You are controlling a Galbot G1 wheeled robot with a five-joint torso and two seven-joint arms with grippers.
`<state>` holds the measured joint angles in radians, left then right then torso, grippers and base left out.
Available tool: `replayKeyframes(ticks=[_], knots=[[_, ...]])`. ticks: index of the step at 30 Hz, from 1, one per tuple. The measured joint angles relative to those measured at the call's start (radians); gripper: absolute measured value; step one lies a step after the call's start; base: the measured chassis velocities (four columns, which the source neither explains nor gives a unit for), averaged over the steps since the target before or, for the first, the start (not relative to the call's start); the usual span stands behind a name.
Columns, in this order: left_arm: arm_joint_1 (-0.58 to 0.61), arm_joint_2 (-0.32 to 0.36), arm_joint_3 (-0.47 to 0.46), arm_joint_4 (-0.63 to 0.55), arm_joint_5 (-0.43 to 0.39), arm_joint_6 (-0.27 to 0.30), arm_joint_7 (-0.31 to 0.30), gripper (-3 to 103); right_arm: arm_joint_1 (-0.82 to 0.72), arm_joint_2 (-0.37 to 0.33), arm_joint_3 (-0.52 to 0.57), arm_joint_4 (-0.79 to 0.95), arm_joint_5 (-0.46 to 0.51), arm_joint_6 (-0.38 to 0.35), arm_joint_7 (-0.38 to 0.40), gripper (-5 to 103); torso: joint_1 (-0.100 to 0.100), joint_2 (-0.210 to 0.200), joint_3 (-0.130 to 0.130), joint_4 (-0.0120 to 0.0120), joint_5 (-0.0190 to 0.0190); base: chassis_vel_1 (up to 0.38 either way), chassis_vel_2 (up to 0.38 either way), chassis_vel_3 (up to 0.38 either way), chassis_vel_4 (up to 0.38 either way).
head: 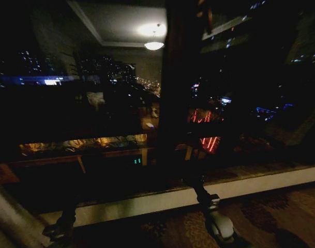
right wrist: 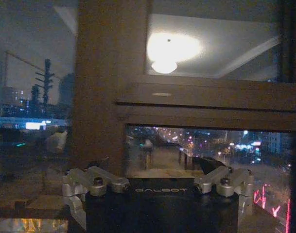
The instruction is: Open the curtains by pulling them apart, changing their state from closed to fully open.
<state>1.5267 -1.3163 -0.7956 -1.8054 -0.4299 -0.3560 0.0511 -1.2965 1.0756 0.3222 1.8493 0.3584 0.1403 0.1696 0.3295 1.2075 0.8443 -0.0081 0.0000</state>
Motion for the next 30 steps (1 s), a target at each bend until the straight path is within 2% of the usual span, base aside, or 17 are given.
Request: replayKeyframes(ticks=[30], knots=[[0.0,0.0,0.0,0.0,0.0,0.0,0.0,100,0.0,0.0,0.0,0.0,0.0,0.0,0.0,100,0.0,0.0,0.0,0.0,0.0002,-0.348,-0.352,0.351,0.356]])
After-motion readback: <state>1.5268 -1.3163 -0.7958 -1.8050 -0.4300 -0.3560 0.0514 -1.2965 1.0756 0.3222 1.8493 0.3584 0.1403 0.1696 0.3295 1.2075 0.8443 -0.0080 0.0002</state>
